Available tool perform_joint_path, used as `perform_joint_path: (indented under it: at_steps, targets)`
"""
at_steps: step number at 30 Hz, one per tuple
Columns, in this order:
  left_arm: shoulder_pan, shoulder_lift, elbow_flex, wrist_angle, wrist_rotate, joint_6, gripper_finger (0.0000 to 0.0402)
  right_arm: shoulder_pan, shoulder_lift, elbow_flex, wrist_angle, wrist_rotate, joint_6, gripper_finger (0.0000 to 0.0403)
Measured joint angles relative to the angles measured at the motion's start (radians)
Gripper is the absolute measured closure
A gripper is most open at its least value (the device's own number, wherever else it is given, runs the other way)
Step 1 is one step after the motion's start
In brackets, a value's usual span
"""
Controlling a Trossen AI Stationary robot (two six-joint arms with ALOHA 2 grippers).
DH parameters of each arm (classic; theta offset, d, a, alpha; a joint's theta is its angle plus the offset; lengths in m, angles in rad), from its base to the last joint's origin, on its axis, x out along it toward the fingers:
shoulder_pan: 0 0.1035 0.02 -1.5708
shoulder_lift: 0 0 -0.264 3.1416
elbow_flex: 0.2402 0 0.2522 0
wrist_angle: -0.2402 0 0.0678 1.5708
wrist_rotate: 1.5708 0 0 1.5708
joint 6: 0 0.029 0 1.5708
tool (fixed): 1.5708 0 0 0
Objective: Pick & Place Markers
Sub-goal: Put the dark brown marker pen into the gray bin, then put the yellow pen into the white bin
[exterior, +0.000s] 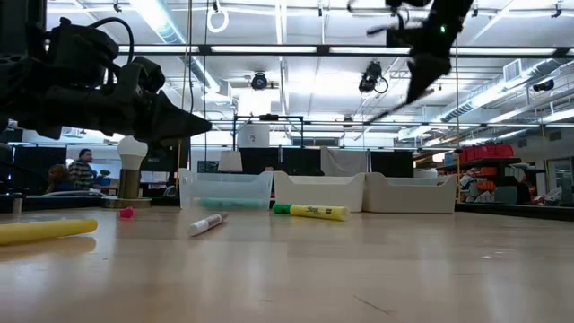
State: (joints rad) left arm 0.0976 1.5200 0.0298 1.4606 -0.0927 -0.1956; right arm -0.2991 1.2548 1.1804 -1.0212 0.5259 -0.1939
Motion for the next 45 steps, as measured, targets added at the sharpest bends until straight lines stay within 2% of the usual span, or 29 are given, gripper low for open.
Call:
perform_joint_path:
  at_steps: [5,8,12,18,33,40,45]
  targets:
    - [0.0,0.0,0.019,-0.002,0.0,0.011,0.0388,-0.27,0.061,-0.049,0.022,-0.137,-0.341,0.0385]
    - [0.0,0.0,0.023,0.0,0.001,0.011,0.0388,-0.378,0.14,-0.08,0.081,-0.156,-0.483,0.0385]
    - [0.0,0.0,0.023,-0.002,0.003,0.008,0.0388,-0.462,0.272,-0.088,0.147,-0.251,-0.589,0.0385]
    - [0.0,0.0,0.023,-0.002,0.003,0.004,0.0388,-0.504,0.405,-0.088,0.267,-0.269,-0.642,0.038]
    - [0.0,0.0,0.023,-0.003,0.0,0.004,0.0388,-0.544,0.438,-0.088,0.348,-0.28,-0.574,0.0297]
    - [0.0,0.0,0.023,-0.003,0.0,0.001,0.0388,-0.494,0.347,-0.07,0.317,-0.184,-0.386,0.0278]
    - [-0.008,0.0,0.023,-0.002,-0.002,-0.003,0.0388,-0.408,0.214,-0.069,0.295,-0.214,-0.184,0.0277]
